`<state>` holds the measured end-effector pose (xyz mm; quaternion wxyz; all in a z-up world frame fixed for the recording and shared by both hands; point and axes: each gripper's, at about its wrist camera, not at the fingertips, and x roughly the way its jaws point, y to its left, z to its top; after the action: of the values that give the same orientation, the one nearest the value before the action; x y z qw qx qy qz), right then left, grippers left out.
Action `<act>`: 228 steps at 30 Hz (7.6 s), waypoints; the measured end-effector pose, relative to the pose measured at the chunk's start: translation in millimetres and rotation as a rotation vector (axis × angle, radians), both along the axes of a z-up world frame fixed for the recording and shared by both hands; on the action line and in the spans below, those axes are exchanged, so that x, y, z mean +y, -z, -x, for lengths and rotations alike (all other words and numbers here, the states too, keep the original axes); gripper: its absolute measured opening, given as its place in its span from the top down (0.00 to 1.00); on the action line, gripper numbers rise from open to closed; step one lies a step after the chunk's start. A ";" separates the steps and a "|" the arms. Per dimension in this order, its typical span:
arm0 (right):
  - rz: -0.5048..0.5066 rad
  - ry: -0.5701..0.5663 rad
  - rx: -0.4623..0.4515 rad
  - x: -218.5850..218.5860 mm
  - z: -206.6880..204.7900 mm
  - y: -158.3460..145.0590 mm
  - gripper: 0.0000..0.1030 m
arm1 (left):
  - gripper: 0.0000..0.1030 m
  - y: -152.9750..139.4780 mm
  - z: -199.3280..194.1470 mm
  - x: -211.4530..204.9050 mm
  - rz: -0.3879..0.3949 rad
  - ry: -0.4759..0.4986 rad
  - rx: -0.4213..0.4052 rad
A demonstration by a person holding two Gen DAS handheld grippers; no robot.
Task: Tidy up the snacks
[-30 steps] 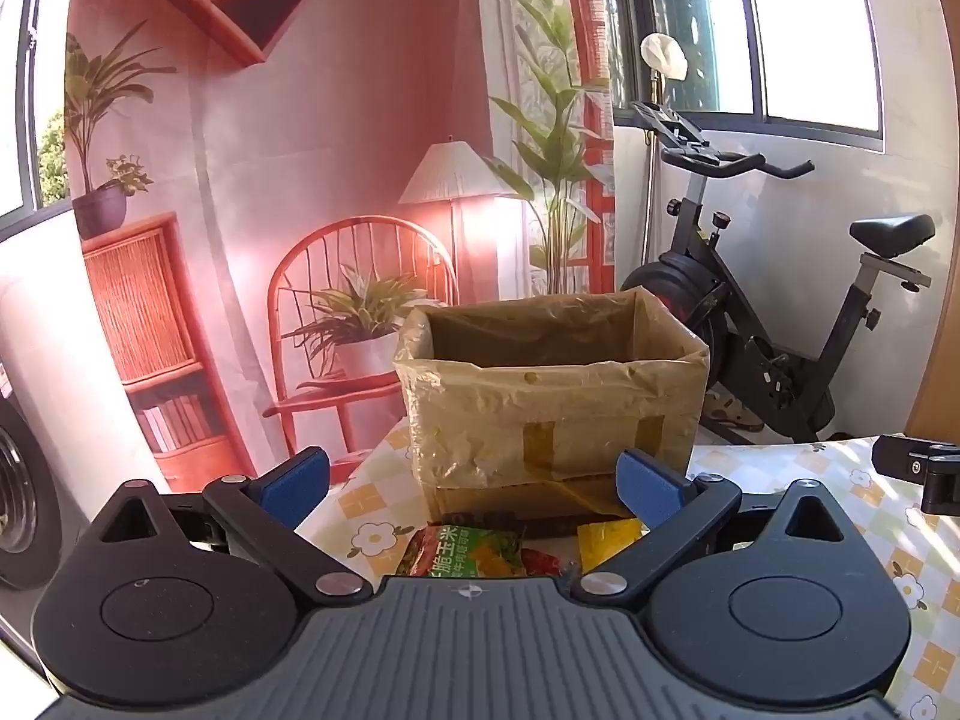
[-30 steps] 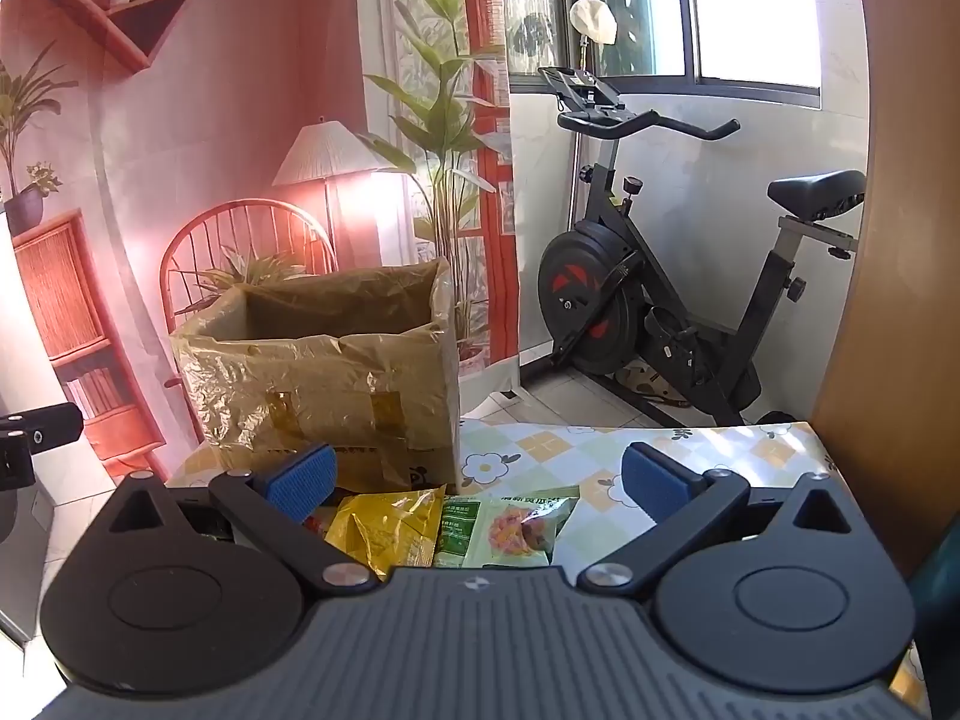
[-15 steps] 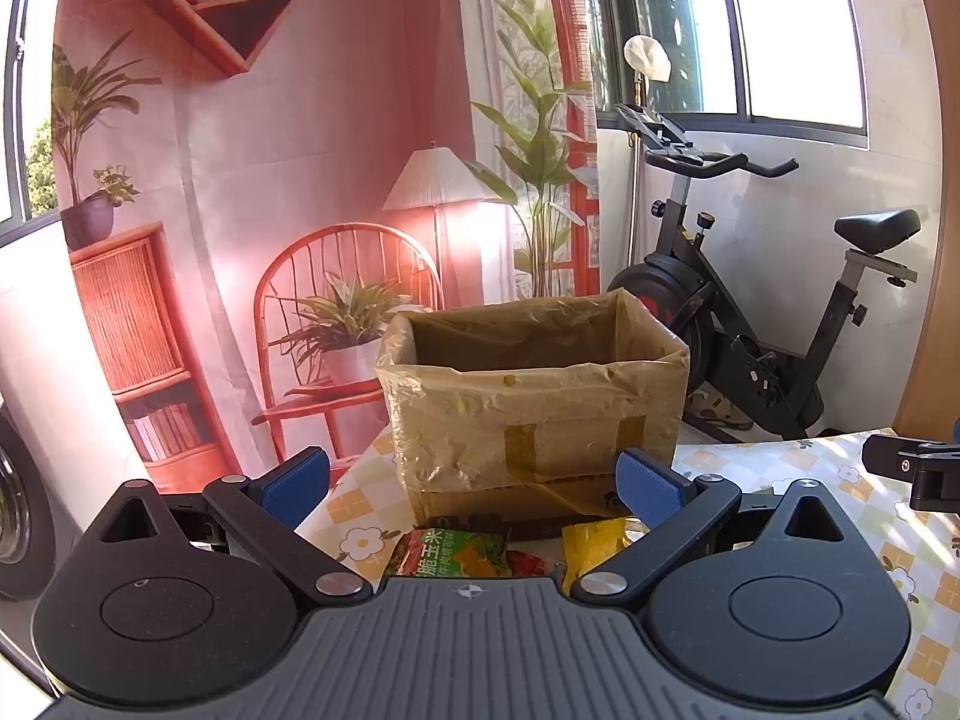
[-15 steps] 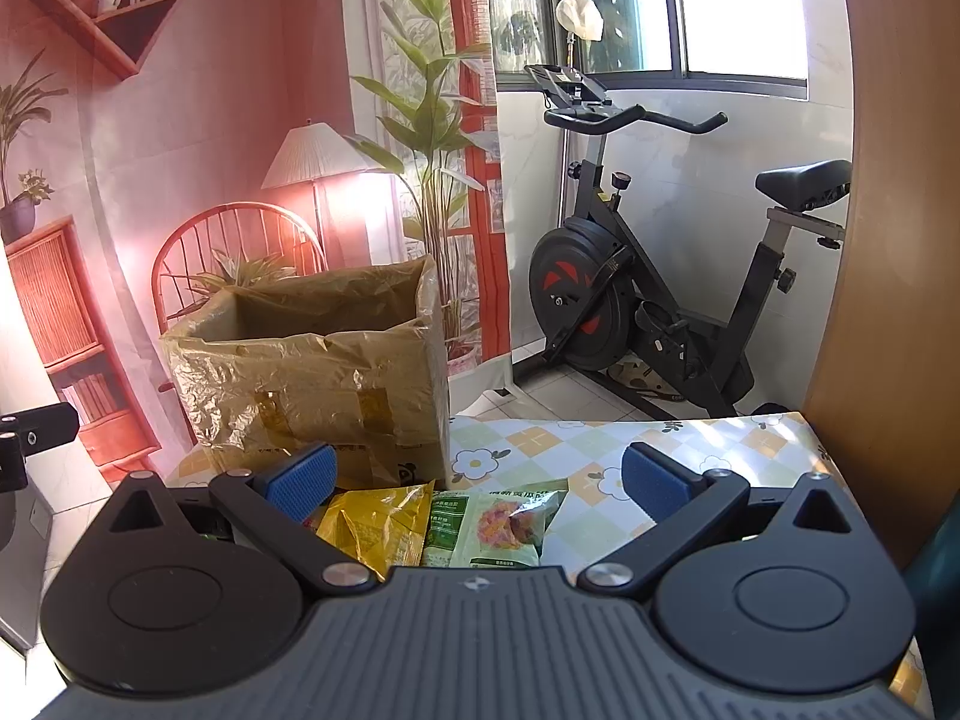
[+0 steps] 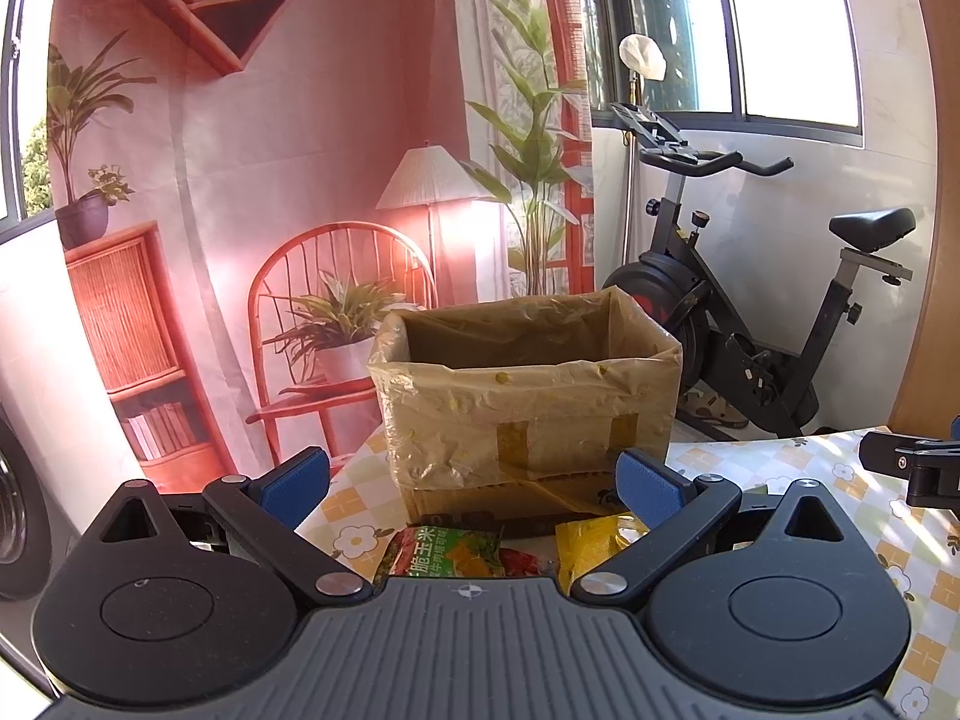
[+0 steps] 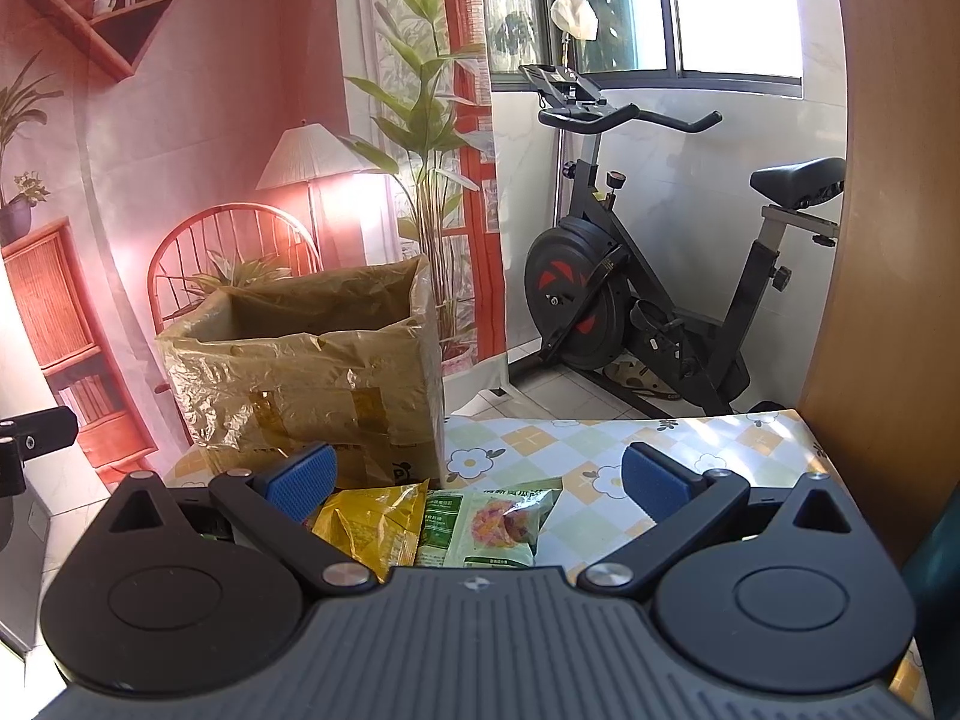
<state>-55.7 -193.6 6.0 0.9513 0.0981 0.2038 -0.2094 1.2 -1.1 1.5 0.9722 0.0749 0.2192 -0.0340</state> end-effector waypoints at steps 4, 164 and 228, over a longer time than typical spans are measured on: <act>-0.001 0.000 0.000 -0.1 -0.1 0.0 0.00 | 0.01 1.1 1.1 -0.8 0.000 0.000 0.000; -0.086 -0.065 0.141 -62.2 -112.2 172.0 0.06 | 0.01 166.6 -86.6 123.3 0.149 -0.096 0.284; -0.186 -0.298 0.416 64.0 -156.1 219.8 0.12 | 0.00 238.6 -131.1 148.0 0.190 0.123 0.509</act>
<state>100.4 -129.6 -213.8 0.8962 0.1088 0.4256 -0.0629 132.3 146.9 -237.1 0.8846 -0.0144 0.4473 -0.1310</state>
